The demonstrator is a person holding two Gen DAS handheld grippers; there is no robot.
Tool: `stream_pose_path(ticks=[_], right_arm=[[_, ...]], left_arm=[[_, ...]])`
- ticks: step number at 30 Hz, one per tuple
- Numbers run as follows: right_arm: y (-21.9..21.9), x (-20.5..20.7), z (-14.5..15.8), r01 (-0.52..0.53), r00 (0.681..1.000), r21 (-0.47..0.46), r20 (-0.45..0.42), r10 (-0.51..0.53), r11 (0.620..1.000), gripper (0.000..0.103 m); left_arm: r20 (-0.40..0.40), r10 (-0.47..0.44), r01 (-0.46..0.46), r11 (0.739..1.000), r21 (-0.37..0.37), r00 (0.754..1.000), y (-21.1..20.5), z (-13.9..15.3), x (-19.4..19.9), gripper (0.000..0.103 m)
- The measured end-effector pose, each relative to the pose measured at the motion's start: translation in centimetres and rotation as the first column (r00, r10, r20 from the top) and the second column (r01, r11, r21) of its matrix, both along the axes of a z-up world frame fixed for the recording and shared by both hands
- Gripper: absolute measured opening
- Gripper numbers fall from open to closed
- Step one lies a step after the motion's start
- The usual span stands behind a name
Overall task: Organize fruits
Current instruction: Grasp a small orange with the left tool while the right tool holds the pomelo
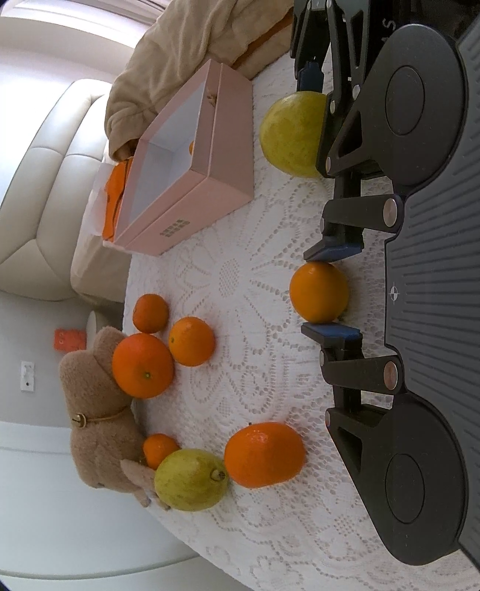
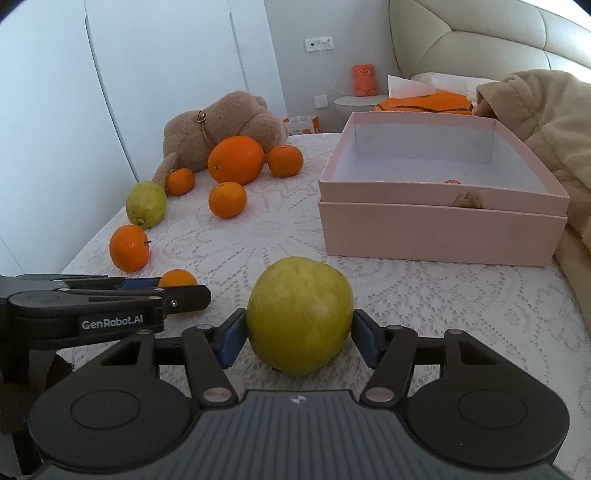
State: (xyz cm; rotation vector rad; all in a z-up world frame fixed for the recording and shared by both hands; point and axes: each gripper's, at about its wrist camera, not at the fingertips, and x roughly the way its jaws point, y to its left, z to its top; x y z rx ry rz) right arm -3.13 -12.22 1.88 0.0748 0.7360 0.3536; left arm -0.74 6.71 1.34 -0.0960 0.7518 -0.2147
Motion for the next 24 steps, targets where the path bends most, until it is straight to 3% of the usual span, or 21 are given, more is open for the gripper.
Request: stream_pose_path(ticks=[11, 14, 21, 24], right_arm=[[0.5, -0.5, 0.6, 0.005, 1.0, -0.042, 0.007, -0.005, 0.999, 0.062], [0.8, -0.6, 1.0, 0.004, 0.999, -0.06, 0.032, -0.002, 0.998, 0.072], [1.5, 2.0, -0.6, 0.008, 1.0, -0.053, -0.019, -0.01, 0.999, 0.072], [2.1, 2.5, -0.6, 0.02, 1.0, -0.083, 0.005, -0.02, 0.996, 0.072]], left_arm=[[-0.002, -0.005, 0.005, 0.999, -0.044, 1.0, 0.8, 0.0, -0.9, 0.04], [-0.001, -0.003, 0.003, 0.999, -0.051, 1.0, 0.9, 0.0, -0.9, 0.039], [0.008, 0.006, -0.006, 0.999, -0.036, 1.0, 1.2, 0.2, -1.4, 0.039], [0.005, 0.006, -0.006, 0.999, -0.035, 1.0, 1.3, 0.1, -1.5, 0.039]])
